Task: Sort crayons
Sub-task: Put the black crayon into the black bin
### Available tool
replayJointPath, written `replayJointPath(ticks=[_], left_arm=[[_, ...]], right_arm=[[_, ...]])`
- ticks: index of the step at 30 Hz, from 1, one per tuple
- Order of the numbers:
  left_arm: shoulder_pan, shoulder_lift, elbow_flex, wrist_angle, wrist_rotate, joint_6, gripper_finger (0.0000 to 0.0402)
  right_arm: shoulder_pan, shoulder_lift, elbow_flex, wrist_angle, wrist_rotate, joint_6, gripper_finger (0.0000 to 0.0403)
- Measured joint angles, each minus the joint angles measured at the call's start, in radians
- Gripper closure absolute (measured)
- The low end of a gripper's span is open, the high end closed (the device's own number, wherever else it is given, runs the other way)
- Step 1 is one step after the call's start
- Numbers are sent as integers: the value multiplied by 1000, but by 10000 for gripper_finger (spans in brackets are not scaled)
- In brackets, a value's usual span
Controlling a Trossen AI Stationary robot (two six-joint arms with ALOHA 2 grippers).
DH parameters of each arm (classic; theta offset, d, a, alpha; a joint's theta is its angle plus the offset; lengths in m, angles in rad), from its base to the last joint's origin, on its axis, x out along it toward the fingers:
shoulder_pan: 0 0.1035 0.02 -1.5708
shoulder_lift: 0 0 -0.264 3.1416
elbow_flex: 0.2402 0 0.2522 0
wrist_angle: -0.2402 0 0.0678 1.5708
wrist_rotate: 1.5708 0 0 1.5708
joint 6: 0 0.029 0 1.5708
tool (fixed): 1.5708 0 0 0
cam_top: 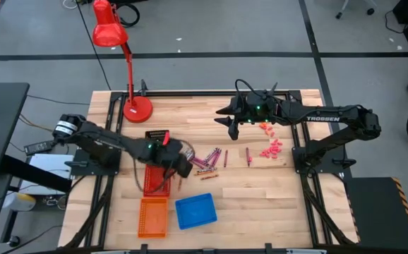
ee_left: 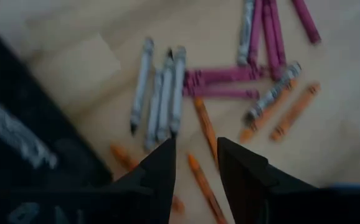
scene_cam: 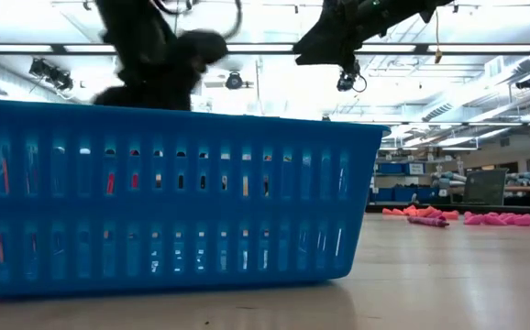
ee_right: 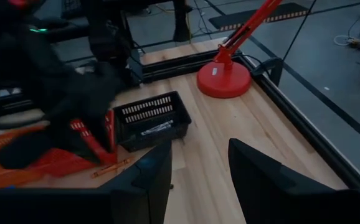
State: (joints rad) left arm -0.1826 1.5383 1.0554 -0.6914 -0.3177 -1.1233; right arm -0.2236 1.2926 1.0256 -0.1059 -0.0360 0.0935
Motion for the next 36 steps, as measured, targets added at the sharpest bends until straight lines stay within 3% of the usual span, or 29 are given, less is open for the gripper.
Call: replayJointPath(ticks=[13, 20, 26, 36], left_arm=[[263, 62, -1, 136, 161, 302, 274], [312, 102, -1, 301, 288, 491, 274], [307, 143, -1, 334, 289, 489, 274], [311, 184, -1, 254, 222, 488, 274]], right_arm=[[5, 0, 0, -5, -44, 38, 241], [6, 0, 0, -170, -64, 2, 241], [7, 0, 0, -301, -63, -10, 241], [7, 0, 0, -307, -61, -9, 241]])
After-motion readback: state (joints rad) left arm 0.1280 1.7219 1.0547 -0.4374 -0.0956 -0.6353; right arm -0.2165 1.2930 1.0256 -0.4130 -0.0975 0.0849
